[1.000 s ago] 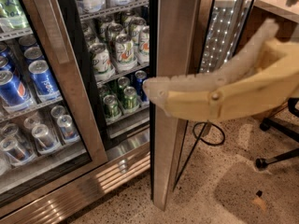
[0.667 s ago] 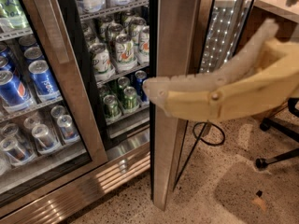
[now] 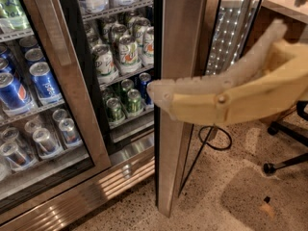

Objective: Open right fridge door

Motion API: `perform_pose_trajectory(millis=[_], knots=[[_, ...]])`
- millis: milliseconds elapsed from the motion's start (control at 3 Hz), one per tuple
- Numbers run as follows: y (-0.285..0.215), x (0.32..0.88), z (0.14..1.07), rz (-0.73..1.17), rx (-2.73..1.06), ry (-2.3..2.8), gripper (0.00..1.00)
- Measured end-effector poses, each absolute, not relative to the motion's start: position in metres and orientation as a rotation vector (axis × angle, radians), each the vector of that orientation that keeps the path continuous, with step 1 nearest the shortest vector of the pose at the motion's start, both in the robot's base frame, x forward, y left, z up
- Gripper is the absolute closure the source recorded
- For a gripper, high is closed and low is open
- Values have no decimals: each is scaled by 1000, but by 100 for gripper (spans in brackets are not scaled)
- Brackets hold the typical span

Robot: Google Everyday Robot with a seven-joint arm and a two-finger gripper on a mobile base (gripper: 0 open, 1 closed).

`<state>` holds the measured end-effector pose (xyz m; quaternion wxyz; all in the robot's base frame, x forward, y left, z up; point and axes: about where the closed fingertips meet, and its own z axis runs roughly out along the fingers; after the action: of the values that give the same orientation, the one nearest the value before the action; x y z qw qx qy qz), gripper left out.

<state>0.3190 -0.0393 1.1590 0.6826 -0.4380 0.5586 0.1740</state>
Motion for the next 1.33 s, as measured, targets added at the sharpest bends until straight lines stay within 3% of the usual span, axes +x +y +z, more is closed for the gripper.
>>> perform_pose_trajectory(millis=[1333], knots=[[-77,301,1176,270,-823,1180,0]])
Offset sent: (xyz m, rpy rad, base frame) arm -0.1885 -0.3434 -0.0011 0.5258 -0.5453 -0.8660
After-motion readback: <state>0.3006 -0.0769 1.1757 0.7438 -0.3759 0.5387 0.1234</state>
